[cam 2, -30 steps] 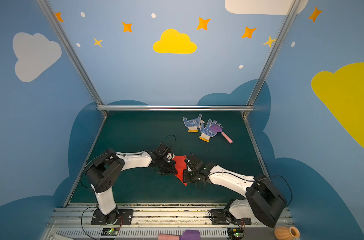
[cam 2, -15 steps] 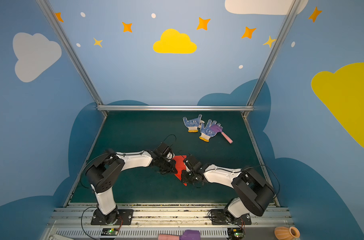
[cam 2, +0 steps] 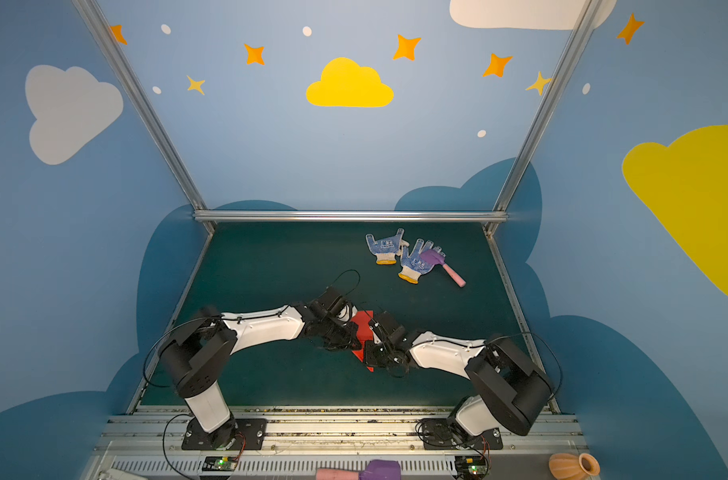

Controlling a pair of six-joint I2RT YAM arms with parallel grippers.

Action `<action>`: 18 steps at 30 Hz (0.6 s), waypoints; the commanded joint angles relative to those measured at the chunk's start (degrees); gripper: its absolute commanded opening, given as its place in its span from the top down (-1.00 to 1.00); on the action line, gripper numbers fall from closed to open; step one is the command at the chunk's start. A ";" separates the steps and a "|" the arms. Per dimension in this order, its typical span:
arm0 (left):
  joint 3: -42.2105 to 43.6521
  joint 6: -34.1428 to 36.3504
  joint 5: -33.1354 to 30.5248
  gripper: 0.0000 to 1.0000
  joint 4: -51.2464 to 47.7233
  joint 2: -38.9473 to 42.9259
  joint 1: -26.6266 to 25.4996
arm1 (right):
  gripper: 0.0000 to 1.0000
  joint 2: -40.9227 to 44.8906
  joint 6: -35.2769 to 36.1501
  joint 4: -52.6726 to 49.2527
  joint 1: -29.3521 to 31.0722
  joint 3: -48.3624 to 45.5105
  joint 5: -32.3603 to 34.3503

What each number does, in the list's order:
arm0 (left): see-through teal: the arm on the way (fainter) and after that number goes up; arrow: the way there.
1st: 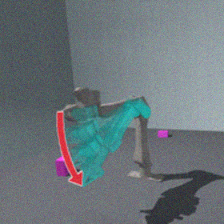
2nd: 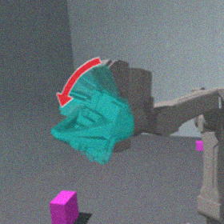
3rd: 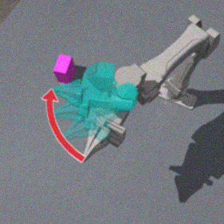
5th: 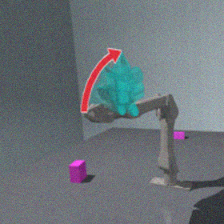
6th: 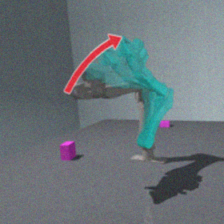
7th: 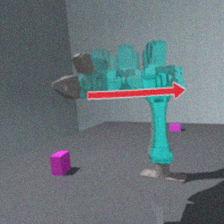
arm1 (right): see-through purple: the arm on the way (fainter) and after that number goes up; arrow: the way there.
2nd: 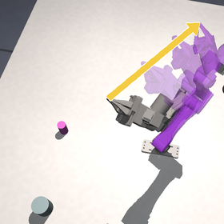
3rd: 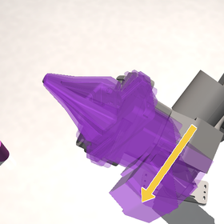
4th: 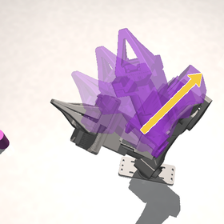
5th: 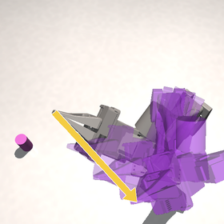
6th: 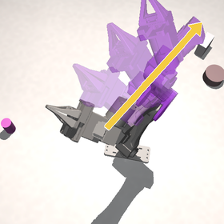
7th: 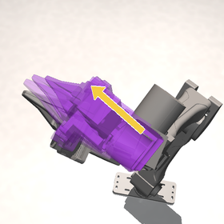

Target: Fold a paper plane with a square sheet of paper (fold left side to right side)

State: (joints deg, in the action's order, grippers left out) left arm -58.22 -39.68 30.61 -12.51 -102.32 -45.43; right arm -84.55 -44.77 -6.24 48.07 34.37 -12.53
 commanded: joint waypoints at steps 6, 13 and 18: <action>0.44 1.44 -2.31 0.93 -0.72 -3.66 -0.18 | 1.00 -3.34 0.04 -3.25 0.62 -2.51 0.93; 1.72 2.41 -3.71 0.93 -0.76 -5.40 0.77 | 1.00 -3.00 -0.05 -3.08 0.66 -2.93 0.93; 3.26 3.18 -4.02 0.93 -0.81 -5.11 2.41 | 1.00 -2.90 -0.05 -2.99 0.60 -3.30 1.02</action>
State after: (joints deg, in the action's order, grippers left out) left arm -57.08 -38.02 30.02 -11.07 -106.21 -44.49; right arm -84.38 -44.77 -5.89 48.07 34.06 -12.53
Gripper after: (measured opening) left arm 0.047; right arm 0.050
